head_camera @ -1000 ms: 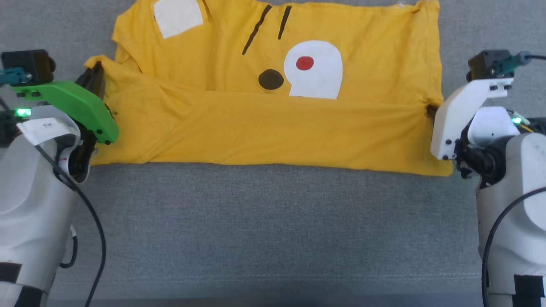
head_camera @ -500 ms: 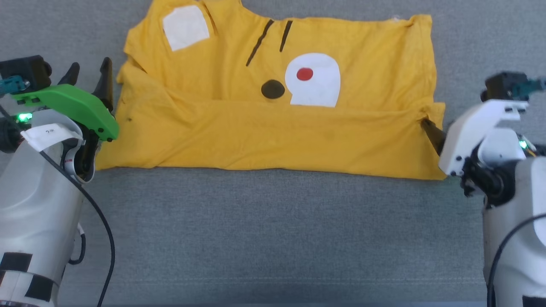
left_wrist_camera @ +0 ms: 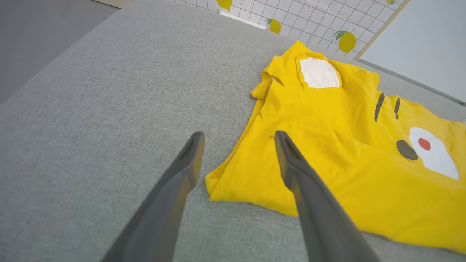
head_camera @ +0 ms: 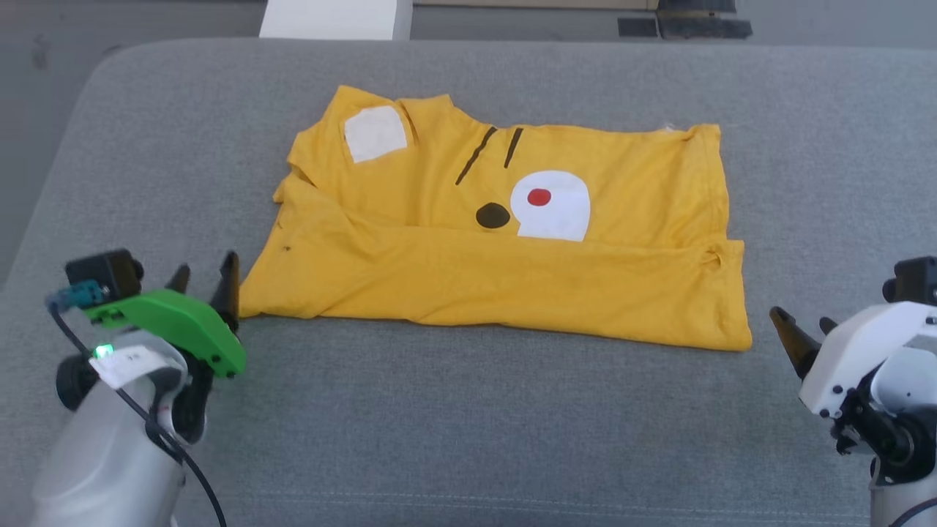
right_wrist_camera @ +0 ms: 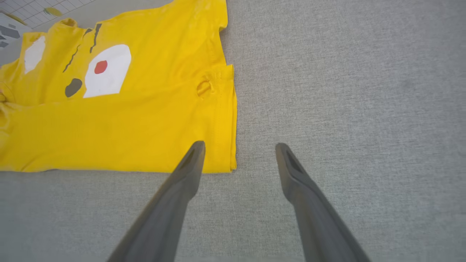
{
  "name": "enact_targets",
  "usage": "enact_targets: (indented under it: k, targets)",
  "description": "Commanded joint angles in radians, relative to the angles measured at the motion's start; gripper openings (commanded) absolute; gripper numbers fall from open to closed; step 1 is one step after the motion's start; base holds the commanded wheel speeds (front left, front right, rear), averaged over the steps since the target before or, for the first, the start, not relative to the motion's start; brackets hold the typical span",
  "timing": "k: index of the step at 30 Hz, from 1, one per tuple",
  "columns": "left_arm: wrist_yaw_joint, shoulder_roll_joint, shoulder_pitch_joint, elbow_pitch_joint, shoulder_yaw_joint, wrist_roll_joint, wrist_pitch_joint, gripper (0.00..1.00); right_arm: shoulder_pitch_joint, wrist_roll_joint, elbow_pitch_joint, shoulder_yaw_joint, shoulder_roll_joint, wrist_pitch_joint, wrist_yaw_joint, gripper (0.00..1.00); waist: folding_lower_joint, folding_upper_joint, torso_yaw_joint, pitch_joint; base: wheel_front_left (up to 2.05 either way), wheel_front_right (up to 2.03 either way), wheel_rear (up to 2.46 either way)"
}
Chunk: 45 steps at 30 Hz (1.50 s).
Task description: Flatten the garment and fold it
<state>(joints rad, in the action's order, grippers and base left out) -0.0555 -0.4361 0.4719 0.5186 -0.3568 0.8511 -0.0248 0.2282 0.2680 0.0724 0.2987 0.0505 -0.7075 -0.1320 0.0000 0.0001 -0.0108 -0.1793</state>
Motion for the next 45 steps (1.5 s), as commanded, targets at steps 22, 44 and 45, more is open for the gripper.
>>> enact_targets:
  k: [22,44,45]
  targets:
    - [-0.143,-0.043,0.091,0.159,-0.155,-0.008,0.518,1.0,-0.016,0.028,-0.087,-0.042,0.0,-0.022,0.001,1.0,0.0,-0.0001,0.072,-0.09,0.0,0.0,0.0]
    - [-0.079,-0.053,-0.005,-0.071,-0.03,0.09,0.313,0.0,0.042,-0.199,-0.078,-0.111,0.0,-0.179,0.001,1.0,0.0,-0.0001,0.016,-0.101,0.0,0.0,0.0]
    - [-0.083,-0.055,-0.013,-0.089,-0.027,0.09,0.309,0.0,0.055,-0.216,-0.065,-0.119,0.0,-0.183,0.001,1.0,0.0,-0.0001,0.014,-0.107,0.0,0.0,0.0]
